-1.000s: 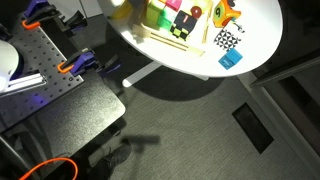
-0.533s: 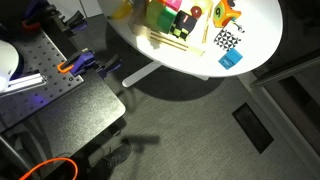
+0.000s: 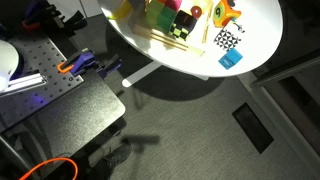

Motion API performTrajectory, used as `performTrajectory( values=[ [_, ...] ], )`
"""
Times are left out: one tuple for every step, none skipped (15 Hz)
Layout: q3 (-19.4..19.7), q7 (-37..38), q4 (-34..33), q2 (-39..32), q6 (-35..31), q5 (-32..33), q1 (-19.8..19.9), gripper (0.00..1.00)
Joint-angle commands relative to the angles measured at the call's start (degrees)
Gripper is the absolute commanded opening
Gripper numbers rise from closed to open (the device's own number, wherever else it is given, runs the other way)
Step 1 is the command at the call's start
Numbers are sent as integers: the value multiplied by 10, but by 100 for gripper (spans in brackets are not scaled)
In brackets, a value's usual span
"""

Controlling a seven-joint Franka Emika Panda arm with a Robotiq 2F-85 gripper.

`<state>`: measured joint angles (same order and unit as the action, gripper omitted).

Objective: Shift three objects from the tray to the table

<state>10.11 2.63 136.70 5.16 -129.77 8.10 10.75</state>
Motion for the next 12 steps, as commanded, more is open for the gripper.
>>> performTrajectory(
  values=[
    [5,21,-30,-41,-13,26,7,100],
    [7,31,-32,-43,-13,35,7,100],
    [5,9,-14,-30,-13,14,2,100],
    [6,11,-16,-35,-13,16,2,100],
    [6,11,-15,-37,-13,16,2,100],
    [6,11,-15,-37,-13,16,2,100],
    [6,11,-15,-37,-13,16,2,100],
    [5,11,-15,-37,-13,16,1,100],
    [5,11,-15,-37,-13,16,1,100],
    [5,11,-15,-37,-13,16,1,100],
    [5,11,-15,-37,-13,16,1,100],
    [5,11,-15,-37,-13,16,1,100]
  ],
)
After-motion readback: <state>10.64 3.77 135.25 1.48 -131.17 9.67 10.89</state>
